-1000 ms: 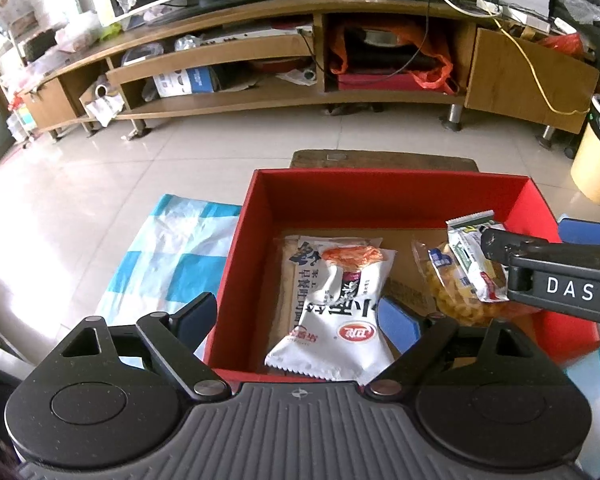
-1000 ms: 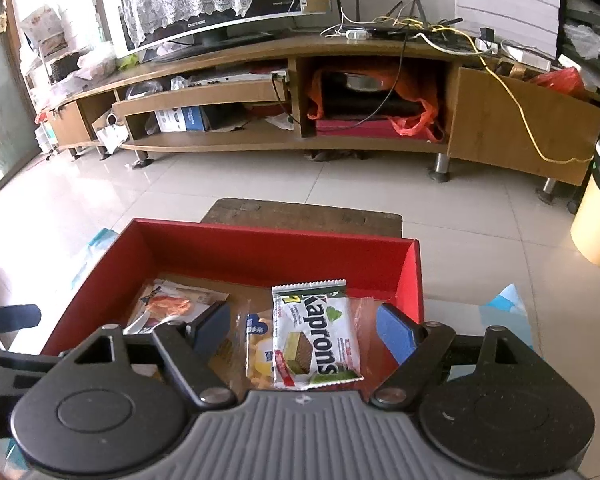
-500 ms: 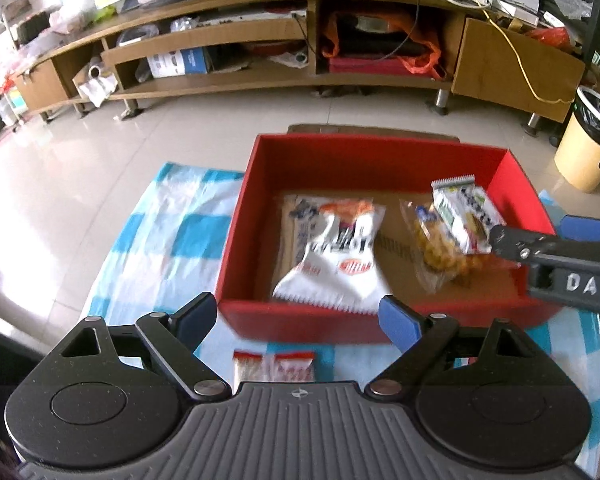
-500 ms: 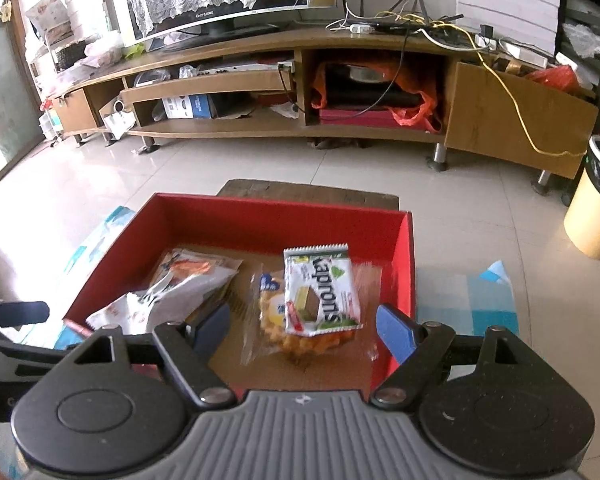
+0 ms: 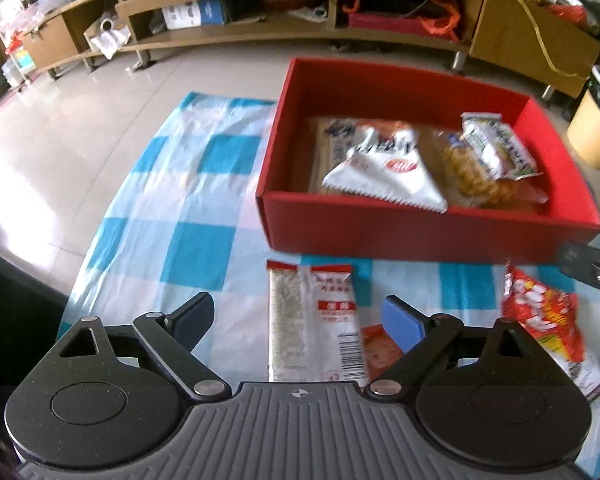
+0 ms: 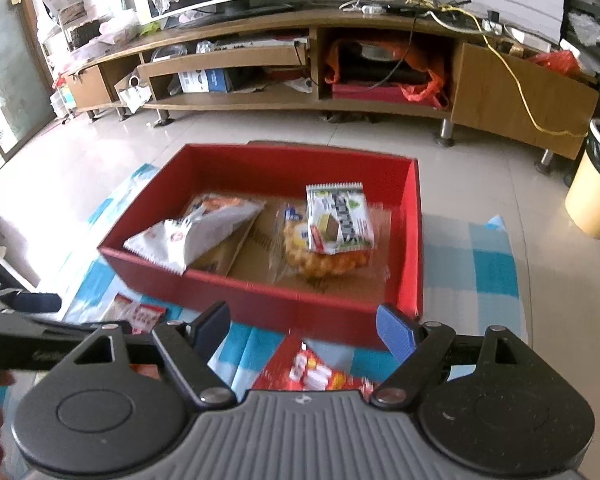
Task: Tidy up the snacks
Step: 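Grasp the silver sauce packet with left gripper while right gripper grasps the red Trolli bag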
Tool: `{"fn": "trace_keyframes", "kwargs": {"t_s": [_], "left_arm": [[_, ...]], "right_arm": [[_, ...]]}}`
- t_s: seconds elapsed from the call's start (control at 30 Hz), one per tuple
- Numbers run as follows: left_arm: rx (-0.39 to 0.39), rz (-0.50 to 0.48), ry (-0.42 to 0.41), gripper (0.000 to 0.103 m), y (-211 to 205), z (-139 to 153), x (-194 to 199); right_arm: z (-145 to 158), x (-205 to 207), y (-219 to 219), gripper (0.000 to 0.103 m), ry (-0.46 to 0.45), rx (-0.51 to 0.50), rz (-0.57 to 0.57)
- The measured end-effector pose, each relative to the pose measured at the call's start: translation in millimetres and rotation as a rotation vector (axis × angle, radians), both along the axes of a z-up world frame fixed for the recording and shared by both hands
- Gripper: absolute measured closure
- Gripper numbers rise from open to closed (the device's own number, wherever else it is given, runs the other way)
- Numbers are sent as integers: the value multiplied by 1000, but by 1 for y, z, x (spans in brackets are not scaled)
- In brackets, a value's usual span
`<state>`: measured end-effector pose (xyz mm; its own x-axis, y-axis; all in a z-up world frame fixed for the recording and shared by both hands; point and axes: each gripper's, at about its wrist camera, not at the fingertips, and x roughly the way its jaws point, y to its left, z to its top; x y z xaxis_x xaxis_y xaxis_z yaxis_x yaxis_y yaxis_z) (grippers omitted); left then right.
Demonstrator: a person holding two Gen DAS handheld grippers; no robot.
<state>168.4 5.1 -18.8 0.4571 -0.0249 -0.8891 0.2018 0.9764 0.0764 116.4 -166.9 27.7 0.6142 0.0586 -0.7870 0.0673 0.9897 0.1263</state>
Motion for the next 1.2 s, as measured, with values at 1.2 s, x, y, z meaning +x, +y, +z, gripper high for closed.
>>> {"fn": "trace_keyframes", "kwargs": {"t_s": [1.2], "left_arm": [[-70, -46, 116, 44, -5, -9, -2]], "right_arm": [[-69, 9, -28, 22, 215, 92, 114]]}}
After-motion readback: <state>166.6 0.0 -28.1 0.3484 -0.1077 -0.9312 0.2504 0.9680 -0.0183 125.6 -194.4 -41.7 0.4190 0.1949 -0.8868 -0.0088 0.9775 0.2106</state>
